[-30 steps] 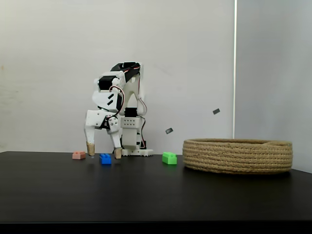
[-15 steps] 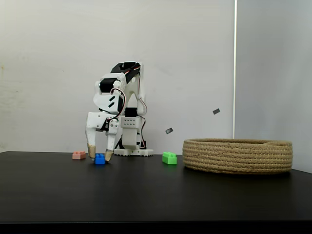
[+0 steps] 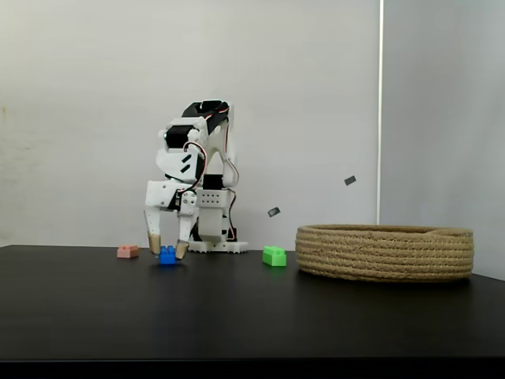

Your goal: Place the lego blocks in the tray

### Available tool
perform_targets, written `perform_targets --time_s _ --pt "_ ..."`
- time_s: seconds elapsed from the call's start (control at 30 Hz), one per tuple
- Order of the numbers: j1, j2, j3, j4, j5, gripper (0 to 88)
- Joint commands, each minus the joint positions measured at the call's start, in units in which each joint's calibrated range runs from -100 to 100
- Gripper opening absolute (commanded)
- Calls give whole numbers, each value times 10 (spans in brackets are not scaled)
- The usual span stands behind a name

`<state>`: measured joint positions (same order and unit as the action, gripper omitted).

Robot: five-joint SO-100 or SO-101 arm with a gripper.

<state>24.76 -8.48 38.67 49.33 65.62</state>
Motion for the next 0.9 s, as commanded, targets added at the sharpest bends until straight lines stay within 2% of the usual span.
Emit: perform_targets --time_s 0.0,0.27,0.67,0.87 --pt "-27 -103 -83 84 -22 1" --pt "-120 -165 -253 184 -89 0" --pt "-271 -48 -418 134 -125 0" --pt "-339 8 -481 135 -166 0"
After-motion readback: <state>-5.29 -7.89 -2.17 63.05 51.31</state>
